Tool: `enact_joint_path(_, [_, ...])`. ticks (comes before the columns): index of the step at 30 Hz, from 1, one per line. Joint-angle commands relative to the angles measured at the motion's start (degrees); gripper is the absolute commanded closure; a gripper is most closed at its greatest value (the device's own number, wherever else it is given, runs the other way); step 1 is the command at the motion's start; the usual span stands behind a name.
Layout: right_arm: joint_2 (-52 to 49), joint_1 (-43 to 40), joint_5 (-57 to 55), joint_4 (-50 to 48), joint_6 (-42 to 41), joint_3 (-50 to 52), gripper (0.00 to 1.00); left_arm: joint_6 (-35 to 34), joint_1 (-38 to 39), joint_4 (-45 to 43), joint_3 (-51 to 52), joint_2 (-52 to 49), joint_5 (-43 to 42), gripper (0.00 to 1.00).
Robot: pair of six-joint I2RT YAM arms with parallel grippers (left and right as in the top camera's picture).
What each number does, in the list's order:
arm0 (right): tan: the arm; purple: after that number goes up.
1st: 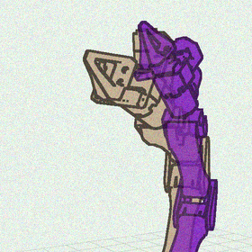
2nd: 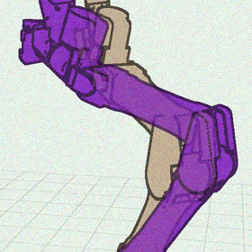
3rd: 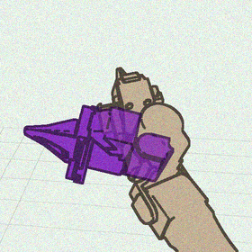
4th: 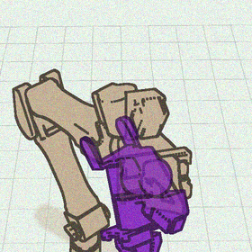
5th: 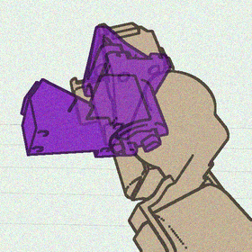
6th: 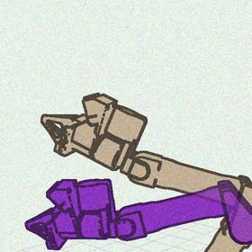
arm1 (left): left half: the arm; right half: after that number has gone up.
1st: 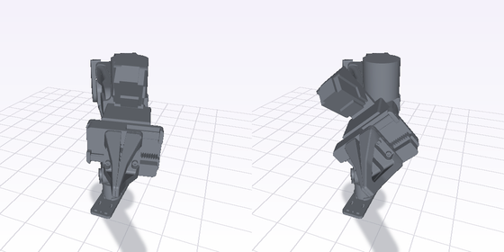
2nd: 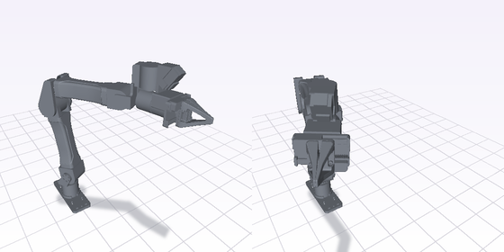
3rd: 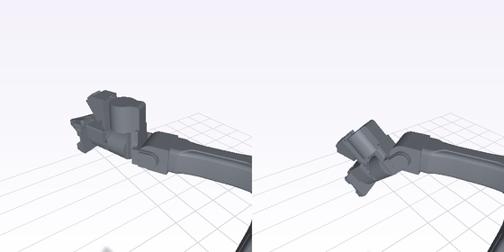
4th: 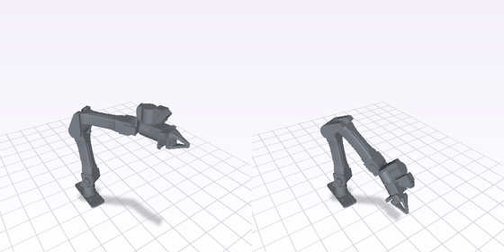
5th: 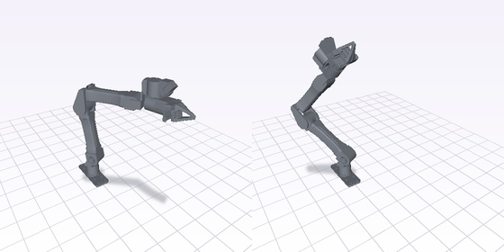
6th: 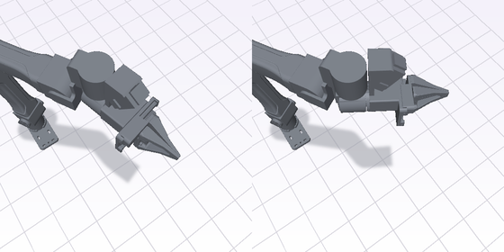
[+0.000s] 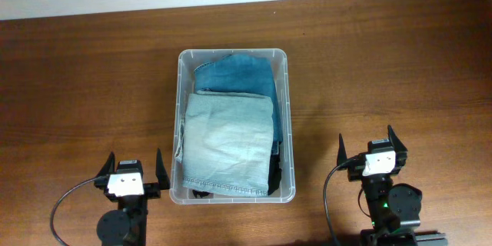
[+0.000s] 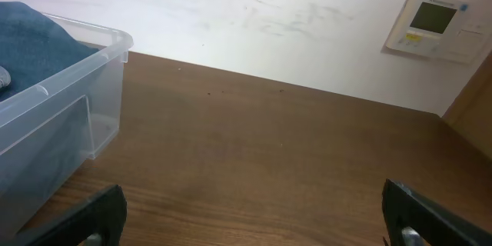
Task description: Pack container
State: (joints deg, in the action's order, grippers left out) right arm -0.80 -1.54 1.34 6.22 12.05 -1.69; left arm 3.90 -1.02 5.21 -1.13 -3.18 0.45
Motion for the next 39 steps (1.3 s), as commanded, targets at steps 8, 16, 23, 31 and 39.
enact_joint_path(8, [0.5,-0.4,-0.5,-0.1,-0.1,0.6,0.02,0.9,0.2,0.3,0.2,-0.4,-0.2,0.01])
enact_joint_path(16, [0.5,-0.4,-0.5,-0.1,-0.1,0.6,0.02,0.9,0.2,0.3,0.2,0.8,-0.2,0.01])
enact_joint_path(23, [0.6,-0.4,-0.5,-0.5,-0.1,0.7,0.02,0.9,0.2,0.3,0.2,2.9,-0.2,0.01])
enact_joint_path(31, [0.6,-0.4,-0.5,-2.0,-0.1,1.4,0.02,0.9,0.2,0.1,0.2,2.9,-0.2,0.00])
enact_joint_path(39, [0.6,-0.4,-0.5,-2.0,-0.1,1.4,0.02,0.9,0.2,0.0,0.3,2.9,-0.2,0.01])
